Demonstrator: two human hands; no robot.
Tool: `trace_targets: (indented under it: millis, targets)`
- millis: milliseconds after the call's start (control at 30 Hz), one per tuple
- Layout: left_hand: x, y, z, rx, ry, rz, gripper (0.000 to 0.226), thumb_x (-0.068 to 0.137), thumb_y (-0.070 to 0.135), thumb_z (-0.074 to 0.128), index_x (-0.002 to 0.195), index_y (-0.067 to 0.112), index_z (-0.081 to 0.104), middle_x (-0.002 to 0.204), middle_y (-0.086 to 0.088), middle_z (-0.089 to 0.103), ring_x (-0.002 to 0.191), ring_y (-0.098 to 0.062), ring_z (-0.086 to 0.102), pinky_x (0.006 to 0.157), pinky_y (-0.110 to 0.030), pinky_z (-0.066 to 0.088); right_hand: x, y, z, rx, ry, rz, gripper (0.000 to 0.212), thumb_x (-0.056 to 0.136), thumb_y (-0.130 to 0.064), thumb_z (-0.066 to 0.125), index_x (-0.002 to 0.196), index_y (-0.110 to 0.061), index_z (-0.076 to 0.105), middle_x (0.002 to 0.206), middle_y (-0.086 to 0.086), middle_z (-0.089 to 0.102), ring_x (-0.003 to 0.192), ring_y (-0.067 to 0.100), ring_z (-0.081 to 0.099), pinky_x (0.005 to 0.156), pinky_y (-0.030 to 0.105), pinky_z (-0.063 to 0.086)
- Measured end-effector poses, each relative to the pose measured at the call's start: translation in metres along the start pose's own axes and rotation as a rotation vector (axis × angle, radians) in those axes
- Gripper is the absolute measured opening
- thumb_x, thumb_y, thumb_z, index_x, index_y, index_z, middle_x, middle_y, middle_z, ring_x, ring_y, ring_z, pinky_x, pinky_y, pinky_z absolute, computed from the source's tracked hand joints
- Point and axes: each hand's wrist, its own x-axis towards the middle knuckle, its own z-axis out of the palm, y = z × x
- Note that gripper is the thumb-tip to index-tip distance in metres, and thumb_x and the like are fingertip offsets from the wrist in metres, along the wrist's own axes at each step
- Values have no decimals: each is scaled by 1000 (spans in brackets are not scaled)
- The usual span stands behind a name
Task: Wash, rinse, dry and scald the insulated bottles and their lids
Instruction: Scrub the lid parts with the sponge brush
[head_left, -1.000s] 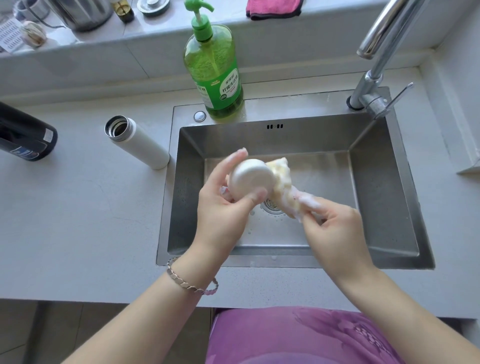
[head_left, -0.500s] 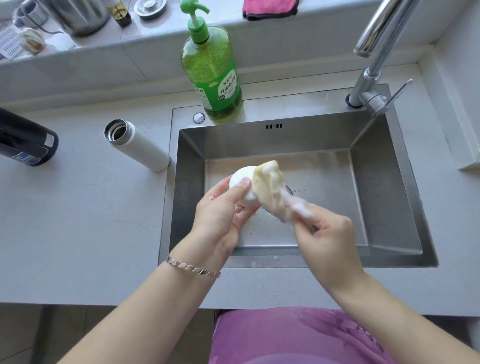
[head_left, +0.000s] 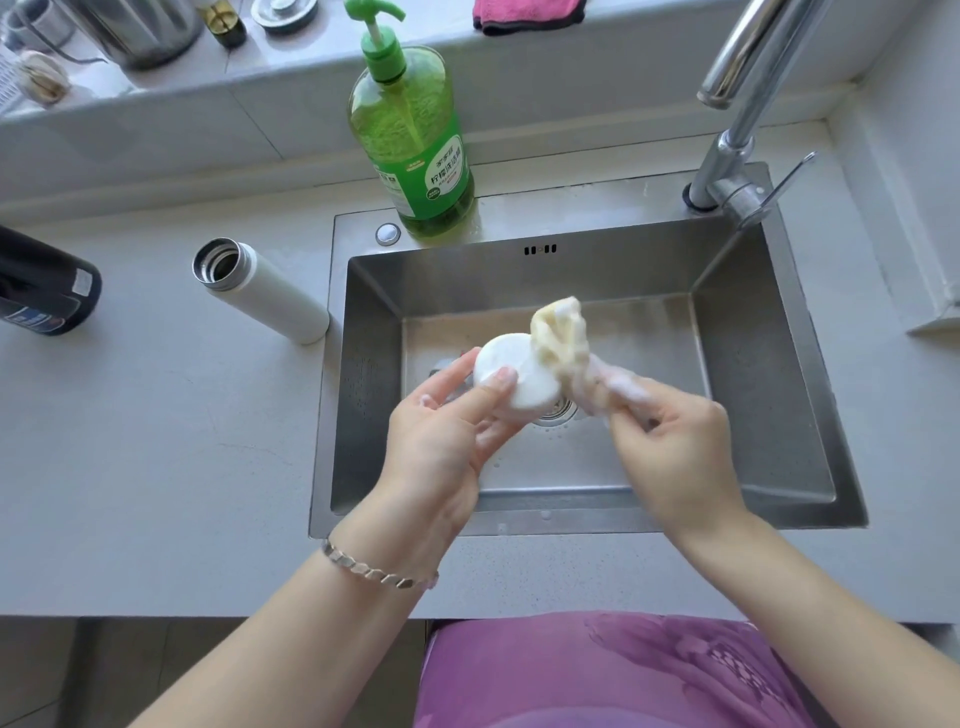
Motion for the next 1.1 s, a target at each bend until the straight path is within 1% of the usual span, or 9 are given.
trace_targets:
  millis: [200, 300, 467, 533, 633, 733, 833, 933, 1100]
  targets:
    - [2, 1, 2, 82, -24, 37, 41, 81, -6, 63, 120, 3, 57, 96, -17, 69, 77, -22, 69, 65, -27, 59, -22, -5, -8, -41, -64, -141, 28, 82, -5, 50, 99, -5, 73, 108, -8, 68, 95, 2, 65, 80, 17, 51]
    - [3, -4, 7, 138, -89, 35, 39, 81, -5, 63, 118, 6, 57, 84, -11, 73, 75, -20, 70, 68, -28, 59, -7, 0, -15, -16, -13, -21, 35, 81, -1, 54, 108, -16, 69, 109, -18, 65, 94, -10, 61, 79, 10, 47]
    - [17, -14, 10, 242, -150, 22, 29, 83, -2, 62, 112, -4, 60, 94, -18, 72, 80, -20, 71, 71, -26, 58, -15, 8, -27, -76, -59, -22, 33, 80, 4, 55, 104, -12, 72, 109, -15, 66, 100, -7, 61, 82, 9, 47]
    - [28, -24, 12, 320, -156, -9, 25, 83, -1, 63, 108, -4, 62, 91, -16, 72, 78, -18, 70, 68, -23, 58, -12, 28, -36, -97, -67, 173, 35, 84, 0, 57, 105, -23, 70, 100, -23, 68, 86, -14, 62, 74, 12, 48]
    - [54, -48, 20, 439, -141, -62, 21, 82, -1, 65, 102, -2, 63, 85, -11, 70, 73, -14, 68, 62, -20, 57, 2, 71, -60, -246, -60, 538, 34, 87, -5, 56, 108, -28, 70, 69, -10, 67, 52, 5, 51, 55, 22, 38]
    - [99, -80, 29, 633, -104, -103, 15, 79, -2, 69, 90, 7, 63, 84, -9, 66, 74, -15, 63, 58, -20, 56, 16, 99, -89, -266, 13, 679, 28, 85, -11, 60, 103, -29, 71, 64, 1, 66, 59, 23, 56, 56, 26, 41]
    - [151, -116, 41, 914, -90, -42, 21, 74, 5, 75, 78, 15, 58, 82, -9, 64, 73, -20, 59, 68, -33, 52, 28, 117, -108, -252, 29, 745, 27, 84, -14, 62, 93, -39, 68, 73, 2, 70, 61, 24, 63, 62, 35, 51]
    - [190, -154, 62, 1093, -136, 80, 29, 72, 8, 75, 69, 17, 48, 72, 0, 58, 68, -18, 53, 59, -24, 40, 33, 137, -116, -257, 18, 760, 40, 84, -11, 60, 83, -51, 59, 75, -1, 68, 57, 22, 62, 63, 36, 53]
    - [226, -211, 83, 1293, -229, 212, 25, 78, 20, 69, 67, 16, 46, 73, -5, 60, 71, -24, 51, 61, -31, 33, 34, 163, -112, -294, -75, 822, 33, 85, -10, 56, 97, -40, 63, 82, -7, 68, 65, 22, 65, 69, 34, 53]
